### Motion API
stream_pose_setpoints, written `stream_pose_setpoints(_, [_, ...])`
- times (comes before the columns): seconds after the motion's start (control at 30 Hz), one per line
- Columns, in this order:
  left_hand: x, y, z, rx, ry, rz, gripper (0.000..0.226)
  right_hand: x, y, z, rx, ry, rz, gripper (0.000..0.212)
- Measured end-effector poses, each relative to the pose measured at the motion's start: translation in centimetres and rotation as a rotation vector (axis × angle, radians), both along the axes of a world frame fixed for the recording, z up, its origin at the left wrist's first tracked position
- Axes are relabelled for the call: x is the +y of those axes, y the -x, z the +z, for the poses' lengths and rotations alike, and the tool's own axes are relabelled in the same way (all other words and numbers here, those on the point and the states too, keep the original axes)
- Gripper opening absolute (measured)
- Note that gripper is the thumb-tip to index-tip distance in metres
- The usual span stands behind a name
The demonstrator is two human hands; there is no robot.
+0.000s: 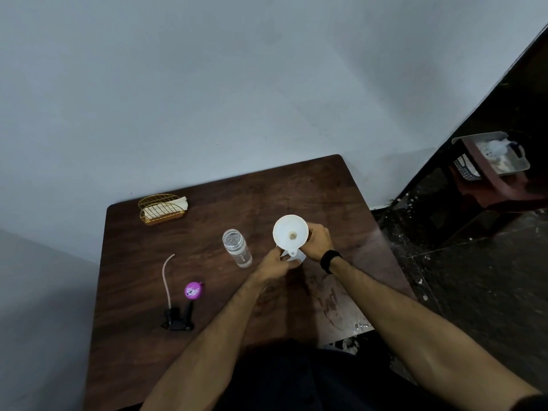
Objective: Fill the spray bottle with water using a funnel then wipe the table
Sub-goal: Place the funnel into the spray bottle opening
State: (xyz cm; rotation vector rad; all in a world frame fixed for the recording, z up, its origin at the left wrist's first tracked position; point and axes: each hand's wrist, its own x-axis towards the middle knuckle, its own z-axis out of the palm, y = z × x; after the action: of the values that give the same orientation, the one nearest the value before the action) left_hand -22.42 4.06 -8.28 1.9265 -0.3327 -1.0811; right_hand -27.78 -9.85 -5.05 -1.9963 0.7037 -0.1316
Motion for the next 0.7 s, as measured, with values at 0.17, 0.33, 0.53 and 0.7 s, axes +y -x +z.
stream_pose_setpoints(0.17, [0.0, 0.1, 0.0, 0.018, 0.039, 0.012, 0.078, 0.1, 0.2, -0.6, 0.04, -0.054, -0.102, 0.035])
stream_pose_setpoints(0.33, [0.1, 0.4, -0.1, 0.014, 0.05, 0.006, 0.076, 0.1, 0.4, -1.1, 0.06, -0.05, -0.092, 0.035])
stream_pose_setpoints(0.53, [0.3, 0.3, 0.0, 0.044, 0.055, 0.042, 0.071, 0.0, -0.2, -0.8, 0.02, -0.039, 0.034, 0.056])
stream_pose_setpoints(0.7, [0.9, 0.1, 0.5, 0.028, 0.074, 0.053, 0.067, 0.1, -0.3, -1.3, 0.03, 0.006, 0.026, 0.036])
